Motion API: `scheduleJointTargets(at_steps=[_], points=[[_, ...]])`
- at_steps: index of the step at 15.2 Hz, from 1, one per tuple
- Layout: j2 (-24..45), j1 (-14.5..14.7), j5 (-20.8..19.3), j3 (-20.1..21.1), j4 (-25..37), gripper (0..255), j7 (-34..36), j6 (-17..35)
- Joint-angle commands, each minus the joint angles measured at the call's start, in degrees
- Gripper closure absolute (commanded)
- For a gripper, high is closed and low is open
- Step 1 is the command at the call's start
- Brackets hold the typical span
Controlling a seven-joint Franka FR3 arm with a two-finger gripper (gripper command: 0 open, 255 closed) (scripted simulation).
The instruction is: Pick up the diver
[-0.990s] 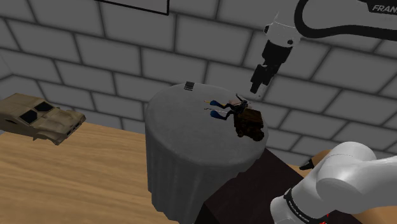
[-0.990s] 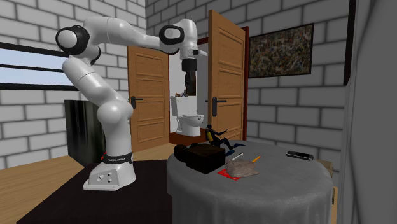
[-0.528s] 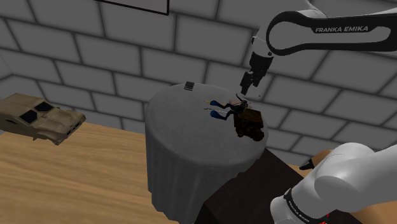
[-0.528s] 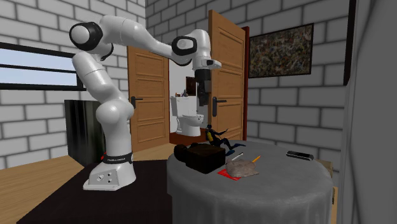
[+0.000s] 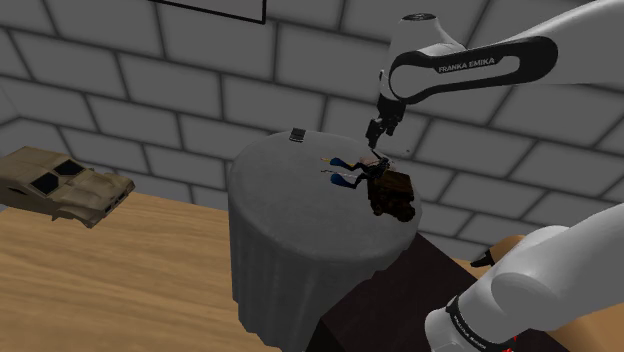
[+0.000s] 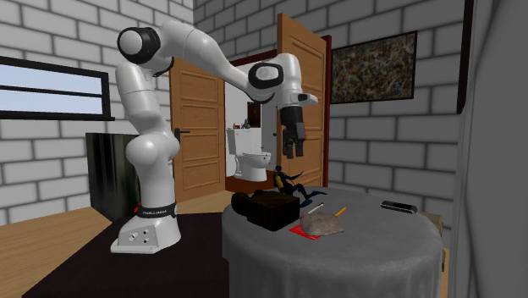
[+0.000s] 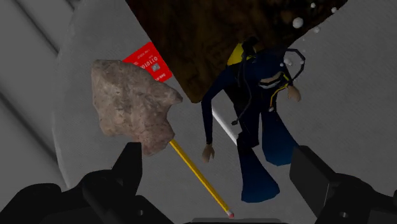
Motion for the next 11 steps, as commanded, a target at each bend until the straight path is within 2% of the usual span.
scheduleJointTargets(at_steps=[1,10,11], points=[[2.6,-0.5,-1.1,-0.3,1.1,0,0.1,1.9],[4.9,-0.7,-2.0,-0.5,-2.6,0,1.5,7.8],[4.9,-0.7,-2.0,-0.4,-2.7,255,1.5,7.9]])
